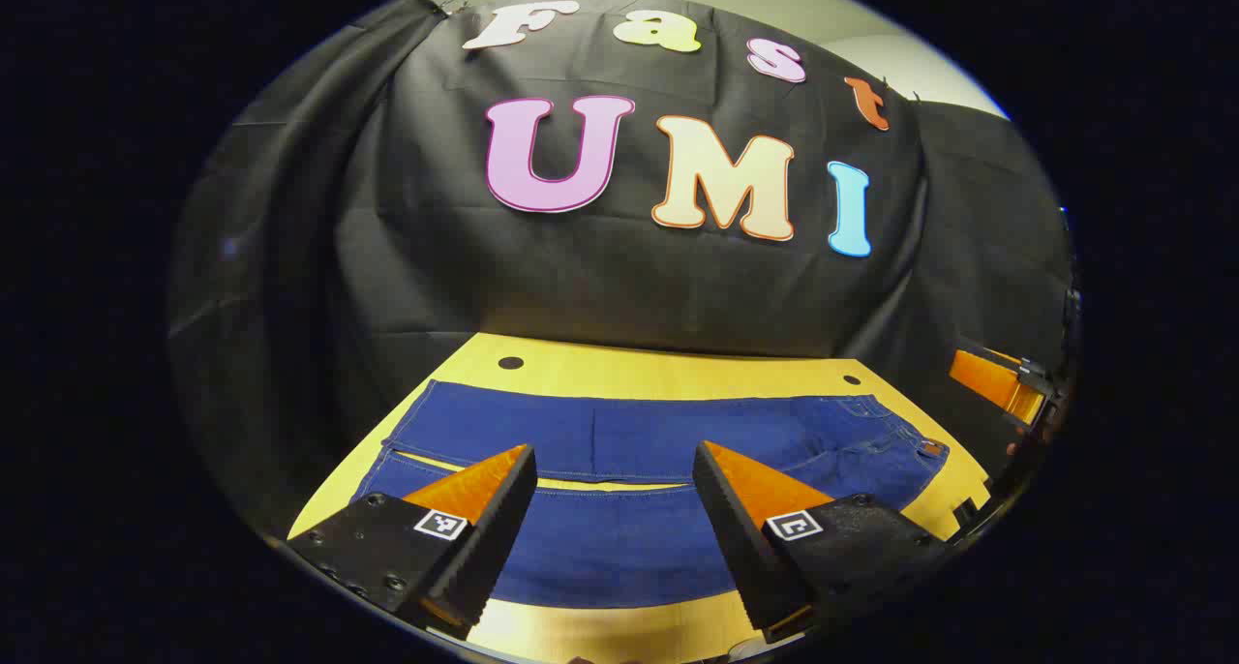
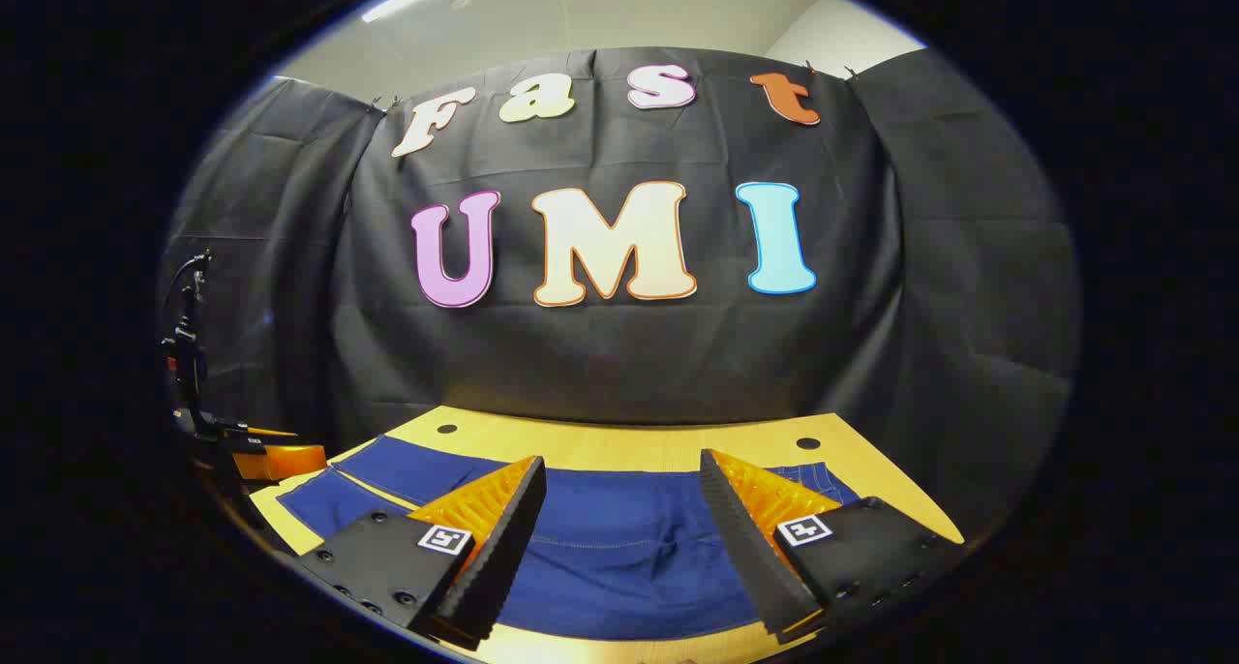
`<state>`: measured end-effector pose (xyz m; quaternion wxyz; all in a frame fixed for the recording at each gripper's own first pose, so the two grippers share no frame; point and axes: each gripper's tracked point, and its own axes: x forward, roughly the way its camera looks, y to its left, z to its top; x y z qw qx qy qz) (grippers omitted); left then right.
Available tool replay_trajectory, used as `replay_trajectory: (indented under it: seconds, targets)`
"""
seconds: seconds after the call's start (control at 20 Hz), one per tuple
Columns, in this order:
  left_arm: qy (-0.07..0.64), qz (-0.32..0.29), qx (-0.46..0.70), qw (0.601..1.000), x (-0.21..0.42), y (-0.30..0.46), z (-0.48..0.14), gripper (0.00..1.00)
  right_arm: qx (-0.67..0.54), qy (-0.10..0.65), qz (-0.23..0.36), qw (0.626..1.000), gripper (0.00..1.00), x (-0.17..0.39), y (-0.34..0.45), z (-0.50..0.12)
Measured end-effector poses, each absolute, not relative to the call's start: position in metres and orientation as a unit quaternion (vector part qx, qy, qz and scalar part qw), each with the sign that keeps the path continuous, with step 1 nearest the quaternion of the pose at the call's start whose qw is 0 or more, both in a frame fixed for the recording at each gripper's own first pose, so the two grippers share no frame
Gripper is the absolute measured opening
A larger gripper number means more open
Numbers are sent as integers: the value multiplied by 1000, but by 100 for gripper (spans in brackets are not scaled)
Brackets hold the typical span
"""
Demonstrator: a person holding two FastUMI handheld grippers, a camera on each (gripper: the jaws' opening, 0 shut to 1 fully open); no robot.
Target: Grasp the waist and the cuffs of the jeans and fold them to make the two legs overlap; first hold the waist and fold one-third of the jeans toward the cuffs, then hold the cuffs and fold the remaining one-third in the same direction to finish folding.
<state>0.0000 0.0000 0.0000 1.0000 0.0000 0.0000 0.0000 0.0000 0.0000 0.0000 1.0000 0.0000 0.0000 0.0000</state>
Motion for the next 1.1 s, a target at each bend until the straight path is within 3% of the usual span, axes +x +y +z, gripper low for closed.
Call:
replay_trajectory:
  seconds: [0.05, 0.35, 0.4, 0.45, 0.55, 0.7, 1.1]
  targets:
    - [1, 2, 0, 1000, -1, 3, -1, 95, 0, 1, -1, 1000, 99, 1, -1, -1]
    - [8, 7, -3, 1000, -2, 12, -8, 96, -3, 17, -1, 1000, 98, -1, 5, -13]
    - [10, 7, -4, 1000, -2, 13, -10, 96, -5, 21, -1, 1000, 94, -1, 7, -16]
    - [12, 6, -5, 1000, -2, 14, -11, 96, -5, 24, 0, 1000, 98, -1, 7, -17]
    - [18, 3, -5, 1000, -2, 14, -16, 96, -5, 31, 0, 1000, 95, -3, 10, -21]
    - [28, -4, -4, 1000, -3, 16, -23, 96, -3, 40, -2, 999, 98, -6, 12, -29]
    - [81, -115, 29, 990, -1, 16, -57, 95, 1, 81, -1, 997, 99, -16, 12, -58]
